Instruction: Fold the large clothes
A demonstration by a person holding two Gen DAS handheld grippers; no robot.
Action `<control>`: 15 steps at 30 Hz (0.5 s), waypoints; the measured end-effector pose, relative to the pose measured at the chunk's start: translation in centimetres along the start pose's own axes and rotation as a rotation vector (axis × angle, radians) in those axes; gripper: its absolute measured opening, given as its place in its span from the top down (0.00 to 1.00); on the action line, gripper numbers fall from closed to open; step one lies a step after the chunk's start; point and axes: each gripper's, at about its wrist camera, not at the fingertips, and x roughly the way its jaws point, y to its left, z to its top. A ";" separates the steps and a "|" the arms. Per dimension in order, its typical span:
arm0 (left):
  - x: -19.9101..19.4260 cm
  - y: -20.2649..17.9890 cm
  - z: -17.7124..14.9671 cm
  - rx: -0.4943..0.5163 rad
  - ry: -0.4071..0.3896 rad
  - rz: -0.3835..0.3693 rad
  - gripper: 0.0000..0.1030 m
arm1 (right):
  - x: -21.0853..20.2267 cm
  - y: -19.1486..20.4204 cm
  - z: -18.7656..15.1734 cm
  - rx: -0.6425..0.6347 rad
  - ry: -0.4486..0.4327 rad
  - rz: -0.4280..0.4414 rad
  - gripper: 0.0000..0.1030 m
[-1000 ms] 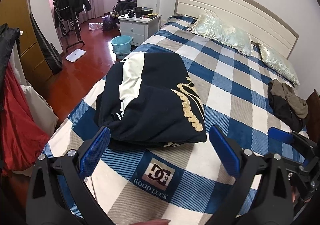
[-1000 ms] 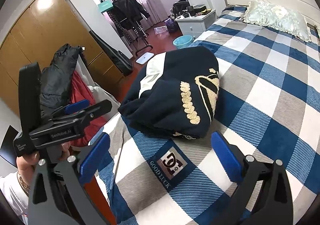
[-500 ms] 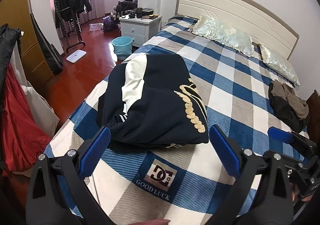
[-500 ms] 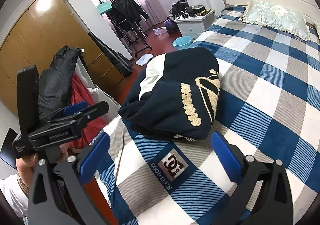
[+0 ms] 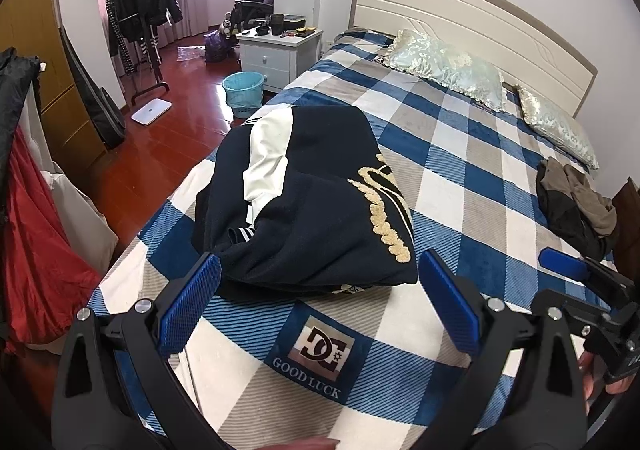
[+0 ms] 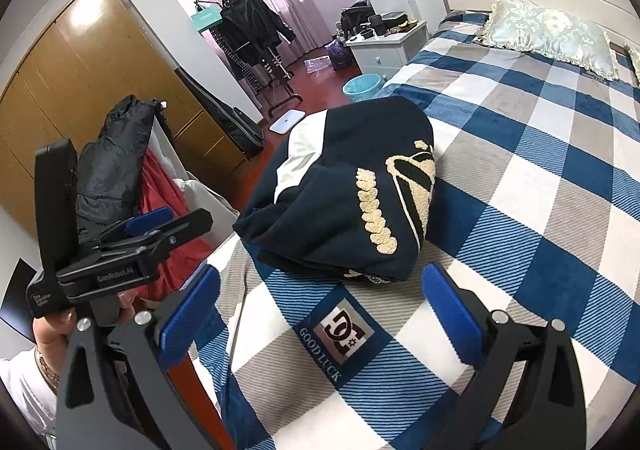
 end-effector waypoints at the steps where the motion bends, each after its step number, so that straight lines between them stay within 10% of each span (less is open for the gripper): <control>1: 0.0 0.0 0.0 -0.001 0.000 0.000 0.06 | 0.0 0.0 0.0 -0.002 -0.002 -0.002 0.04; 15: 0.2 0.0 -0.2 0.004 0.002 -0.003 0.06 | -0.1 -0.5 0.0 0.011 0.008 0.002 0.04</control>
